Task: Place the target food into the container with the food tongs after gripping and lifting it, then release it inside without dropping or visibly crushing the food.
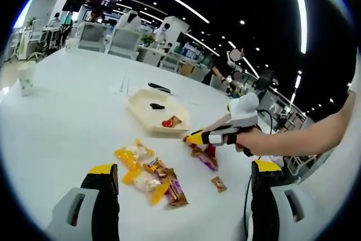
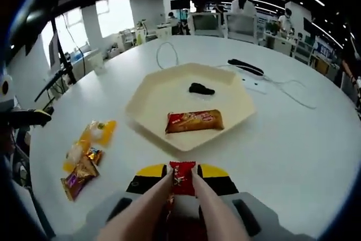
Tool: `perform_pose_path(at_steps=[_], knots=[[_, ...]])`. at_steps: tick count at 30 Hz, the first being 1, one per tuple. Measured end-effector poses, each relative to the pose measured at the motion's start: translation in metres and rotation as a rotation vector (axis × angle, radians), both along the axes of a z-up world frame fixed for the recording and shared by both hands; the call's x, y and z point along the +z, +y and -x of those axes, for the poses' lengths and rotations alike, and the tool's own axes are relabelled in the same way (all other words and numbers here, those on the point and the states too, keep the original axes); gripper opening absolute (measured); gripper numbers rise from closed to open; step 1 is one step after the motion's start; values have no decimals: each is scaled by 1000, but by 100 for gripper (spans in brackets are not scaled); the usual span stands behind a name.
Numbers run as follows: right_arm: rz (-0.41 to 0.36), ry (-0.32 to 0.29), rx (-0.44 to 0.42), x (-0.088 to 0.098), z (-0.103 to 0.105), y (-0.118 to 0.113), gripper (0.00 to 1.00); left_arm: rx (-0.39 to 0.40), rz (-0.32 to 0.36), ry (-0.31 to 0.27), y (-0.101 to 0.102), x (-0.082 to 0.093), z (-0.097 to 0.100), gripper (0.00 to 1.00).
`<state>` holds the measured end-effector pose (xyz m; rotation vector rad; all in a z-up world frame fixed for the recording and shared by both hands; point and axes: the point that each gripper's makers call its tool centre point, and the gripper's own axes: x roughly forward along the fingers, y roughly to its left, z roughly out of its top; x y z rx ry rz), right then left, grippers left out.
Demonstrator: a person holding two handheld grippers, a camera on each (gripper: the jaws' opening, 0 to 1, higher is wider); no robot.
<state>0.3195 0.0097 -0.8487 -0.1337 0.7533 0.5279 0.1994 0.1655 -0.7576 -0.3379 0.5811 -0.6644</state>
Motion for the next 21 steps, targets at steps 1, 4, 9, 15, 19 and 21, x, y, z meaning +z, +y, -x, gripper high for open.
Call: perform_pose_path(at_steps=[1,4,9,15,19,21], knots=[[1,-3,-5,0,1,0,21,-3,-1,3,-1,-1,0,99],[4,-15,-19,0,0,0,21,-3,2,4,-2,-1,-1,99],[7,-9,-9,0,-1,0,21,-7,5,0,-4,1,-2,98],[-14,-7,-30,0,-2,-2,17,-8,1,1,-2,1,-2,98],[-41,-4,-61,2,-1,-3,16,-5,-1,0,-1,1,-2,98],[-93,54,-110,1,-2,-5,16,-7,-5,3,-1,0,0,98]])
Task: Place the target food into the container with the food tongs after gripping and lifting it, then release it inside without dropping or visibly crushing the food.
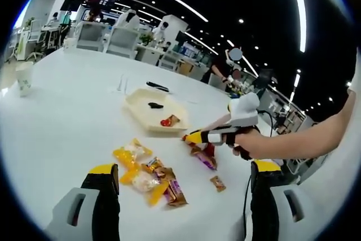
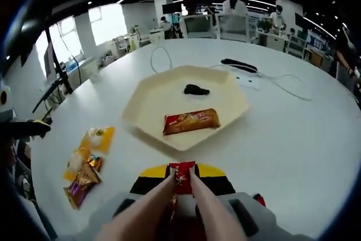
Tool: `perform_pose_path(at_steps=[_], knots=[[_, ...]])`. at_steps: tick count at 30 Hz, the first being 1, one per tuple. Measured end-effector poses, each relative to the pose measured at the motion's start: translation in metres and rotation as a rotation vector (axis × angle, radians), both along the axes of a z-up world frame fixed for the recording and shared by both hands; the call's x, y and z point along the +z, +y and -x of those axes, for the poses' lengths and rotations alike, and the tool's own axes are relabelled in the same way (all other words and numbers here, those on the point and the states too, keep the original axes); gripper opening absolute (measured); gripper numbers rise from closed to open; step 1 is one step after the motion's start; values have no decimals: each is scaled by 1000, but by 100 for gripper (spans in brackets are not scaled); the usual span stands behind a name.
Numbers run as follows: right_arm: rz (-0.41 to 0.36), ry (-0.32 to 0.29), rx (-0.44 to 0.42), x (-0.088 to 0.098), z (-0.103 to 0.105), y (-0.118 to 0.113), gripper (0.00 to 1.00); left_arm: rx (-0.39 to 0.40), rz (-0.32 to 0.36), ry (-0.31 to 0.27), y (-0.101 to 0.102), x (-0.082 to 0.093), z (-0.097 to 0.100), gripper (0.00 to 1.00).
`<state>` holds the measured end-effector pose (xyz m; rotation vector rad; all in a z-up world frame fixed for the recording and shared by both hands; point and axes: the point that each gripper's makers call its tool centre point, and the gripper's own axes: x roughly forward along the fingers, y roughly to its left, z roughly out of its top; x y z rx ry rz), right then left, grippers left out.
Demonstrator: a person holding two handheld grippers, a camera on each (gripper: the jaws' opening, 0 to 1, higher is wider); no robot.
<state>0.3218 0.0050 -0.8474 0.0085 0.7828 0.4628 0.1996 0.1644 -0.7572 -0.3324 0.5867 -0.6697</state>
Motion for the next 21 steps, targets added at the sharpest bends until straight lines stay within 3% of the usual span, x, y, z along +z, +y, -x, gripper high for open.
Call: perform_pose_path(at_steps=[3,10,18,21], knots=[[-72,32,-53,1,-3,-4,16,-5,-2,1,-2,0,2,98],[-202,41,-140,13,2,-12,15,3,-15,10,1,-1,0,98],[-222,26,-154,25,5,-24,15,15,-6,7,0,-1,-5,97],[-232,28,-153,27,6,-26,16,14,27,10,-5,1,-3,97]])
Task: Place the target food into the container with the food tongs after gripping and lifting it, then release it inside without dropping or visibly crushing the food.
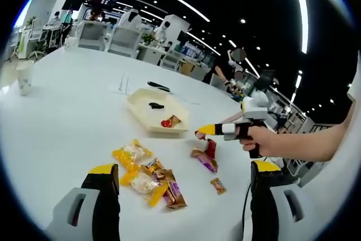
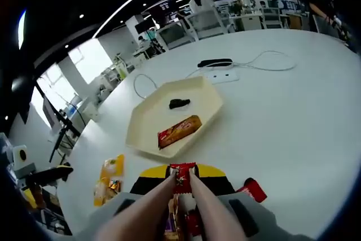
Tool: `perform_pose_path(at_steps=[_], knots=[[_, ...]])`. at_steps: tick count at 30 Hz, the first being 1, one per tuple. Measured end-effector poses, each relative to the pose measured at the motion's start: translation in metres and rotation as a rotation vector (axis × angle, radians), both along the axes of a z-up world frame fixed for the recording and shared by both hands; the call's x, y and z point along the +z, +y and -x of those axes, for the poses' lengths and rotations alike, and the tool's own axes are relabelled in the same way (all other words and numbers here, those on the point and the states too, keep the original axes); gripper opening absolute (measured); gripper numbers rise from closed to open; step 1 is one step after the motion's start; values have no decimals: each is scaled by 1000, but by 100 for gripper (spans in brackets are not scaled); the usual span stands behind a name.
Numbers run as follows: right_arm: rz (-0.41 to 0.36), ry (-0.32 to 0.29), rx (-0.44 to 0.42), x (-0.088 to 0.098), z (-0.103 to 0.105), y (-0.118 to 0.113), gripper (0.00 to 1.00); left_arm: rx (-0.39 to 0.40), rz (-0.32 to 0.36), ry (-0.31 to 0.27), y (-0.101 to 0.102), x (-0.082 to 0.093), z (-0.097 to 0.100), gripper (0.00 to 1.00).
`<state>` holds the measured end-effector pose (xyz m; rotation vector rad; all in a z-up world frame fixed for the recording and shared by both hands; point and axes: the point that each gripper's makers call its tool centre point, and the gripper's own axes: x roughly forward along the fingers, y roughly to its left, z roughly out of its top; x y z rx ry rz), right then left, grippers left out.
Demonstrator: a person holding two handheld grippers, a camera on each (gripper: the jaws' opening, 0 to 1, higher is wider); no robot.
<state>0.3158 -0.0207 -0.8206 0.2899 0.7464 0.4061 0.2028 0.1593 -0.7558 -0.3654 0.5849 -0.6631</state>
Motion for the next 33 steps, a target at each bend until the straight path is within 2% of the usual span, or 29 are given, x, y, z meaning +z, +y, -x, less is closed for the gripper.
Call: perform_pose_path(at_steps=[3,8,12,14,20,23,27,28,30,31,32,33], knots=[[0,-7,-14,4,2,-4,16,8,54,-23,-5,8,-2,99],[-48,-28,-26,21,6,-7,16,-2,70,-15,-9,10,-8,99],[-115,-23,-71,25,3,-11,16,17,79,-54,-8,23,-12,99],[-144,-16,-86,29,2,-11,16,33,76,-63,-5,24,-12,99],[-129,-47,-71,44,4,-5,16,42,62,-87,-5,24,-5,99],[-128,-58,-69,50,5,-4,16,46,57,-116,-5,26,-4,99],[-133,-64,-82,55,6,-6,16,29,82,-87,-10,26,0,99],[-132,-64,-83,56,7,-6,16,30,77,-95,-10,27,0,99],[-133,-68,-84,57,9,-7,16,54,60,-210,-5,41,-6,99],[-133,-68,-84,57,9,-7,16,56,71,-198,-5,41,-5,99],[-133,-69,-83,57,9,-8,16,45,73,-120,-6,35,0,99],[-134,-68,-83,57,9,-8,17,47,71,-122,-5,35,-2,99]])
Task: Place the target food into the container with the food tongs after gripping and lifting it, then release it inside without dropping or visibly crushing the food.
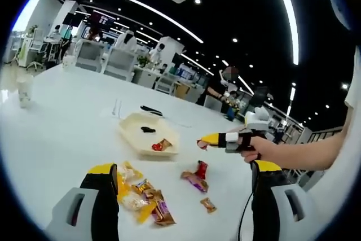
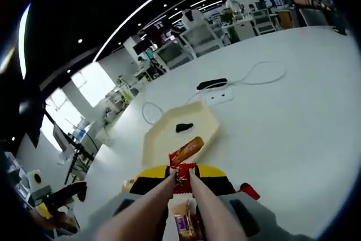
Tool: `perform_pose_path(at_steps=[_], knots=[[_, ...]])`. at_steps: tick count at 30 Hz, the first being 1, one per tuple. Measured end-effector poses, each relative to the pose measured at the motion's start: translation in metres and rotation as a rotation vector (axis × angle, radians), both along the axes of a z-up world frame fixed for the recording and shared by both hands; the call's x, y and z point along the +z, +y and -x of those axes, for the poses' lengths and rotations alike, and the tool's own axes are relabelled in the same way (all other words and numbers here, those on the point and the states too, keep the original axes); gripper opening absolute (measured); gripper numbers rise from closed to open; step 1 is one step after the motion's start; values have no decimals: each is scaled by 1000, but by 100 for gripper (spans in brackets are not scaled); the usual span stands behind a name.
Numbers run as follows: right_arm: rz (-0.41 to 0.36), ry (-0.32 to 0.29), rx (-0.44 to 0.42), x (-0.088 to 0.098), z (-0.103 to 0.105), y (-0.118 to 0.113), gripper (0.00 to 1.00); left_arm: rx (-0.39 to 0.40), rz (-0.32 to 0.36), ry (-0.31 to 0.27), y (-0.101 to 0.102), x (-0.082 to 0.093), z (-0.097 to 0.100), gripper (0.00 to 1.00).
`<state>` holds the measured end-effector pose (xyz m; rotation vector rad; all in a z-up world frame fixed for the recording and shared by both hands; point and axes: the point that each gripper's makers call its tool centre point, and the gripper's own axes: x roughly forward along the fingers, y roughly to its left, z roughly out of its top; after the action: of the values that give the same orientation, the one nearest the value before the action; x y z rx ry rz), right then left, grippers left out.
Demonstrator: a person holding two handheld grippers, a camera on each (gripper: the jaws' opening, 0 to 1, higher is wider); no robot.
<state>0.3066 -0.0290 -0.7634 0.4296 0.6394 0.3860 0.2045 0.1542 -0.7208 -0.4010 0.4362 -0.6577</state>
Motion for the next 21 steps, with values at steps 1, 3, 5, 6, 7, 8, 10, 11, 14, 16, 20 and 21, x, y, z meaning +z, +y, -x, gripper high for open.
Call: perform_pose_path(at_steps=[1,3,5,6,7,8,10,11,14,16,20,21], knots=[[-1,0,-2,1,1,0,17,3,-7,-14,1,0,0,99],[-4,2,-2,3,3,0,17,-2,-10,-42,1,3,1,99],[-1,-2,-2,5,4,0,17,-1,-14,-49,1,4,3,99],[1,-3,-1,5,5,1,17,-4,-15,-49,1,4,4,99],[1,-6,-3,7,5,0,17,-1,-25,-49,2,3,4,99],[2,-9,-4,8,5,0,17,-4,-19,-50,2,2,5,99],[-1,-12,-7,9,4,0,17,-19,-19,-54,0,1,7,99],[-4,-13,-9,10,4,0,17,-23,-25,-56,-1,1,8,99],[-3,-20,-9,12,3,-1,17,-26,-22,-58,0,3,10,99],[-3,-22,-10,13,2,-1,17,-26,-22,-57,1,3,10,99],[-12,-22,-17,13,2,-1,17,-30,-25,-43,1,1,10,99],[-10,-12,-15,11,2,-2,17,-34,-23,-39,1,2,11,99]])
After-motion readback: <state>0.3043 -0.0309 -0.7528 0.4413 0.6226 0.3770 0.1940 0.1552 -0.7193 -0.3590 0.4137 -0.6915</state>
